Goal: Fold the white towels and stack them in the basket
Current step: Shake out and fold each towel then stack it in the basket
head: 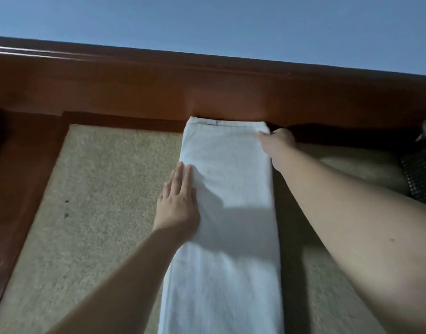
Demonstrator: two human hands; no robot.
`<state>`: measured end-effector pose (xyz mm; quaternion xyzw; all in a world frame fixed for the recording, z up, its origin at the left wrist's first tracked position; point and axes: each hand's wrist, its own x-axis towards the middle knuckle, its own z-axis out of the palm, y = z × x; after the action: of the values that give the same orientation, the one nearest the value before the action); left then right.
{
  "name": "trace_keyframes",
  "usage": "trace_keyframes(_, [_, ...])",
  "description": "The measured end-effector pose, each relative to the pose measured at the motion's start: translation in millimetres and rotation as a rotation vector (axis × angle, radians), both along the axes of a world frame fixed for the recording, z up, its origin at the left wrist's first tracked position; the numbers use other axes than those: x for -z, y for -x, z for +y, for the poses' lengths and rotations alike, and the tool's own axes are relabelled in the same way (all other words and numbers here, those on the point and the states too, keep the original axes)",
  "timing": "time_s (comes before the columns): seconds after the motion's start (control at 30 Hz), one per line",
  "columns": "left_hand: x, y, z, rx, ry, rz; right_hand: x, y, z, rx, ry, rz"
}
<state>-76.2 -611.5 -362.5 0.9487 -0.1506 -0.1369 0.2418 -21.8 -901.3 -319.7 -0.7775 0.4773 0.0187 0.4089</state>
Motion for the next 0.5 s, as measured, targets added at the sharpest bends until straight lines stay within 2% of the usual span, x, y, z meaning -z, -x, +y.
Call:
trace_keyframes(0.1, [-2,1,0,0.015,-0.04,-0.003,-6,0,-1,-0.034,0.073,0.003])
trace_keyframes(0.2, [-13,2,-5,0.017,-0.111,0.02,-13,25,26,-0.103,0.38,-0.089])
trace_keyframes(0.27, [-28,5,-13,-0.018,-0.171,0.022,-14,46,57,-0.274,0.557,-0.161])
trace_keyframes(0.3, [-35,9,-17,-0.029,-0.189,0.004,-11,53,70,-0.396,0.601,-0.128])
trace_keyframes(0.37, [-41,27,-22,0.031,-0.192,-0.056,2,57,82,-0.564,0.595,0.036])
trace_keyframes(0.43, [-37,49,-20,0.137,-0.191,-0.064,12,52,78,-0.583,0.533,0.173])
trace_keyframes(0.5, [-28,57,-15,0.163,-0.219,-0.054,20,48,73,-0.584,0.517,0.216])
